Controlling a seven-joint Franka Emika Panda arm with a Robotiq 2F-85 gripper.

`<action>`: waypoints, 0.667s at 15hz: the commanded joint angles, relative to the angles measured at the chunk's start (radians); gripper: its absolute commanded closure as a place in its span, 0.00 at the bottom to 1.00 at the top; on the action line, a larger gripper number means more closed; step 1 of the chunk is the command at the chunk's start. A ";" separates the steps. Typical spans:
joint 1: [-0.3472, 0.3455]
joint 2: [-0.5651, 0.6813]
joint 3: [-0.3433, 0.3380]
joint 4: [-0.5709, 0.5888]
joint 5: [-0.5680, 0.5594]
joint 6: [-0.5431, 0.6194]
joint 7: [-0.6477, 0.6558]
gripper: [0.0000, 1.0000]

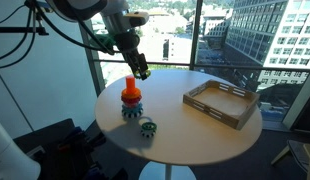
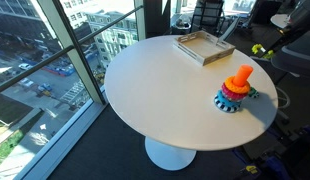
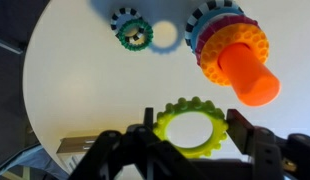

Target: Move the light green ring from the stack to the table

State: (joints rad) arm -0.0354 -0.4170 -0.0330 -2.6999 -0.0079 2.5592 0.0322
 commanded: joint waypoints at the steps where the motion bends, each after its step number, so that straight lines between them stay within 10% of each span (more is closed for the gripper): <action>1: -0.037 0.055 -0.032 0.017 0.004 -0.022 -0.007 0.52; 10: -0.065 0.269 -0.042 0.046 -0.031 0.012 0.026 0.52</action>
State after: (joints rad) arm -0.0883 -0.2232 -0.0888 -2.6927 -0.0101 2.5600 0.0311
